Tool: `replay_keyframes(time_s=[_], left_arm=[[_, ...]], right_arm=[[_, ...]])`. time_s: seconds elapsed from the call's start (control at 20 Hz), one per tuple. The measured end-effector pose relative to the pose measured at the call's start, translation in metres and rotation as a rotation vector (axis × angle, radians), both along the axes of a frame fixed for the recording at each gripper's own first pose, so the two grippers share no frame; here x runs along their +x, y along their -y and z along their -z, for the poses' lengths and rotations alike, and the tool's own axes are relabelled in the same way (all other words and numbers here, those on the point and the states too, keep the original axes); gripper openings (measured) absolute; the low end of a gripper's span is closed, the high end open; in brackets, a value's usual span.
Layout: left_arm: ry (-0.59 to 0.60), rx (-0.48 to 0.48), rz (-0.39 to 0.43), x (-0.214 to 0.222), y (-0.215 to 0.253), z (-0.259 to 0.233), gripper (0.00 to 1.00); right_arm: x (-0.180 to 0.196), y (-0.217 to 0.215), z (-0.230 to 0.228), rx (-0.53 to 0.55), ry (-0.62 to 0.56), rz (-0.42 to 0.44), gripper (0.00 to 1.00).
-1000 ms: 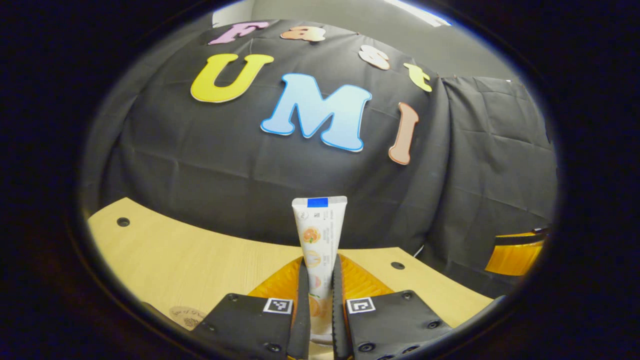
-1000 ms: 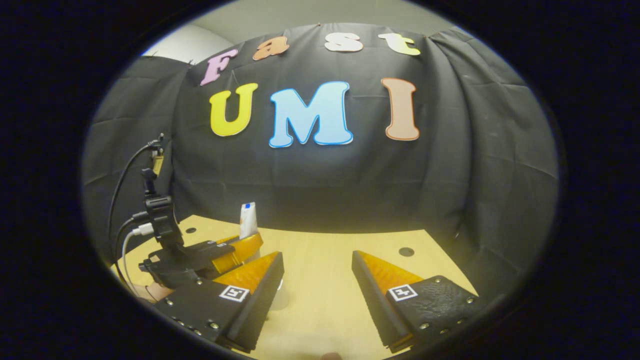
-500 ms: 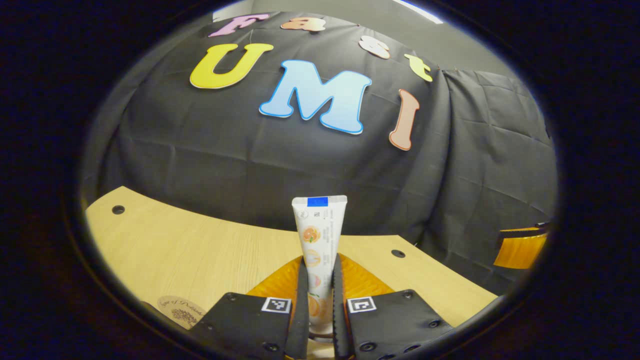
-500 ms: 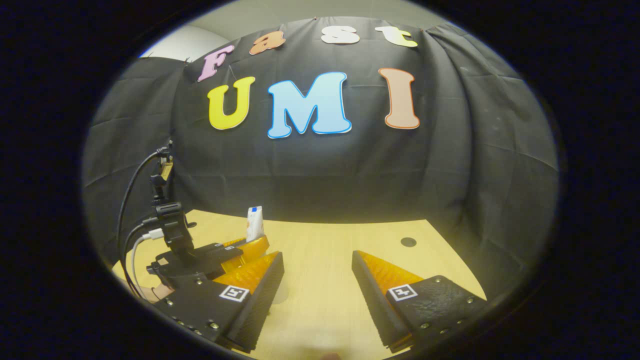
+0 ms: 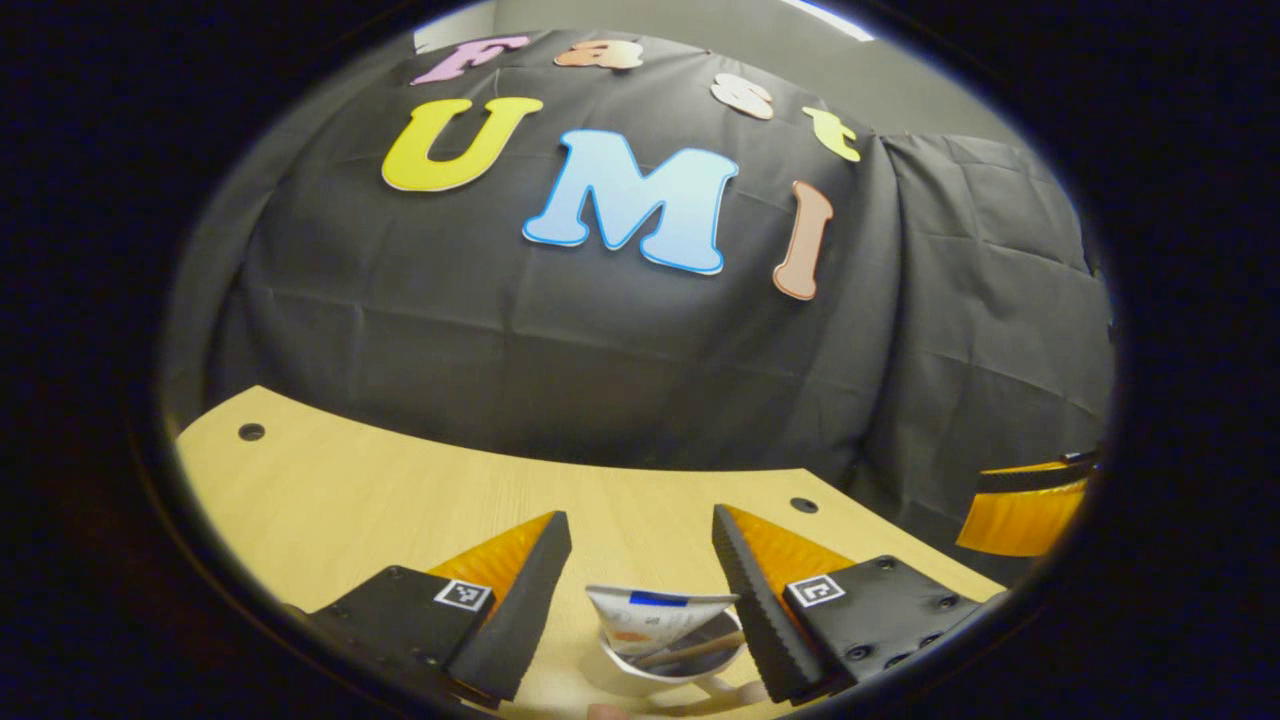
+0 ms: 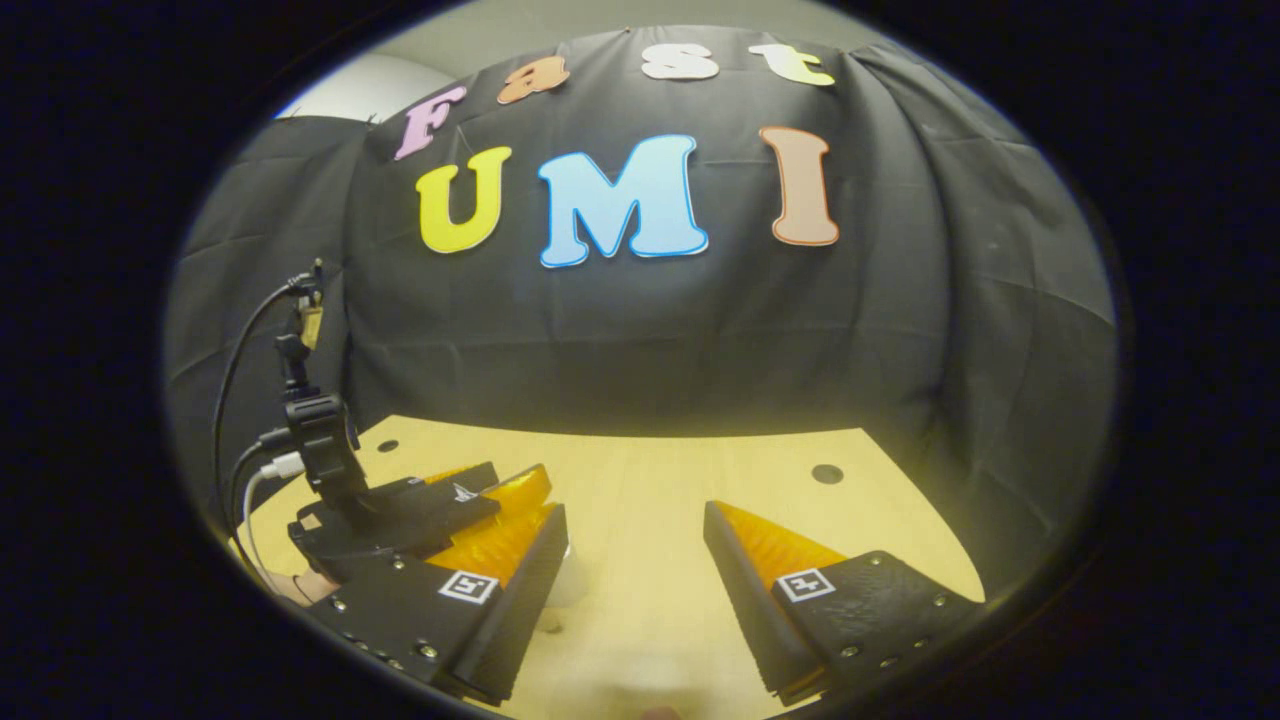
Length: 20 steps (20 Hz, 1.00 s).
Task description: Put the toothbrush and toothpaste on the desktop into the cup, then pick up the cup and place it on the coaster on the desktop.
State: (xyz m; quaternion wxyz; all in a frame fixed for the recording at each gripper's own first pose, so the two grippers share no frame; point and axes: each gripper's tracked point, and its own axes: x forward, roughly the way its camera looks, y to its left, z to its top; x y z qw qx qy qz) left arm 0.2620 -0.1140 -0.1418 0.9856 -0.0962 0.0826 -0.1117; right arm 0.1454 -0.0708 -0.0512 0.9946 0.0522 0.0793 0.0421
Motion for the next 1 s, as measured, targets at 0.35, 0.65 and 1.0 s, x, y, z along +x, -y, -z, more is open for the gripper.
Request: replay_keyframes(time_s=[0.35,0.65,1.0], left_arm=[[0.069,0.044,0.018,-0.011,-0.003,-0.037,0.91],[0.141,0.080,0.008,-0.026,-0.020,-0.078,0.91],[0.165,0.081,-0.044,-0.050,-0.051,-0.098,0.91]], right_arm=[[-0.003,-0.016,-0.009,-0.003,0.005,-0.012,0.86],[-0.005,-0.038,-0.011,-0.019,-0.001,-0.031,0.86],[-0.006,-0.065,0.008,-0.060,-0.068,-0.056,0.86]])
